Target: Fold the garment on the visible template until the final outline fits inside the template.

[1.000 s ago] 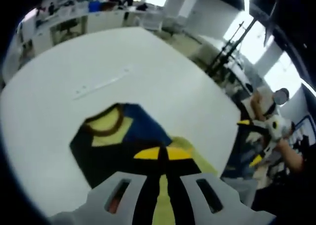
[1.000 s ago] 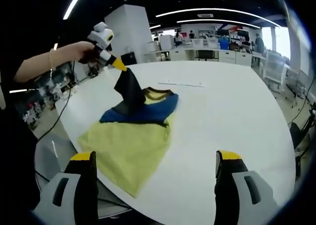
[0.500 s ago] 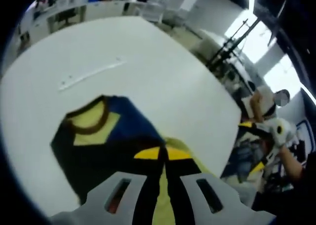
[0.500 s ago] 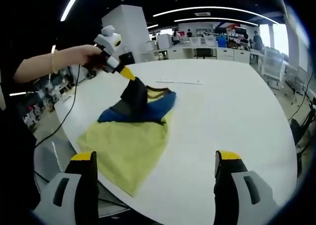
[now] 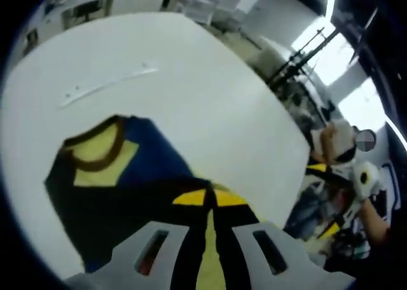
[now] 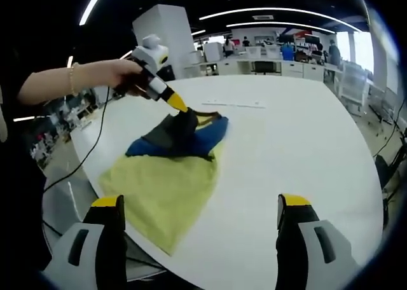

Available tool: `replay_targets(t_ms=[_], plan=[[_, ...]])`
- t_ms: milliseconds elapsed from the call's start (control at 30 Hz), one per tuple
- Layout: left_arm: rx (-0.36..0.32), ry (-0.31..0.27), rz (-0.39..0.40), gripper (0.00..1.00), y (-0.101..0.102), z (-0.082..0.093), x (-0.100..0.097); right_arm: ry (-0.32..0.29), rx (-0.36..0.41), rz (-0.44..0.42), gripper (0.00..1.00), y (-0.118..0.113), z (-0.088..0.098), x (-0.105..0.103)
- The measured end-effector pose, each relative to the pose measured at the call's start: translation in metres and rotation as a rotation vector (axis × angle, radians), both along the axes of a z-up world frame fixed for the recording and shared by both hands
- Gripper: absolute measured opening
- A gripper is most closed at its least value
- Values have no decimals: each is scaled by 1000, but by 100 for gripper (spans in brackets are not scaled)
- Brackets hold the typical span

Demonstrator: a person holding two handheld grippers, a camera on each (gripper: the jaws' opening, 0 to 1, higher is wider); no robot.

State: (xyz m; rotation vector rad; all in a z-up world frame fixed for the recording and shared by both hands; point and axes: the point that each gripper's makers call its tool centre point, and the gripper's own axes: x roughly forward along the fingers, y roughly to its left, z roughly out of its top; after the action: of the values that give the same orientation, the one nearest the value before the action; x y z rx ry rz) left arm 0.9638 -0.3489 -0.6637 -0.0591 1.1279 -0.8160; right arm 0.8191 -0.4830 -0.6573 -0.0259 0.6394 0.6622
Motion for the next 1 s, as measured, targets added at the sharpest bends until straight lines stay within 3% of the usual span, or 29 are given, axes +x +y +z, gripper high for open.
replay_targets(t_ms=[200,333,567,1000], plan=[[16,19,-18,0,-14,-19,-6,11,-5,-13,99,-7,-5,-2],[34,30,-11,0,-18,-37,2,17,-5,-26,99,-11,-7,-3],[47,51,-1,0,-26,-54,8,30,-6,-44,99,-17,-12,-5],[84,69,-55,0,-42,-77,-4,40,-7,-48,99,-17,-16,-4]])
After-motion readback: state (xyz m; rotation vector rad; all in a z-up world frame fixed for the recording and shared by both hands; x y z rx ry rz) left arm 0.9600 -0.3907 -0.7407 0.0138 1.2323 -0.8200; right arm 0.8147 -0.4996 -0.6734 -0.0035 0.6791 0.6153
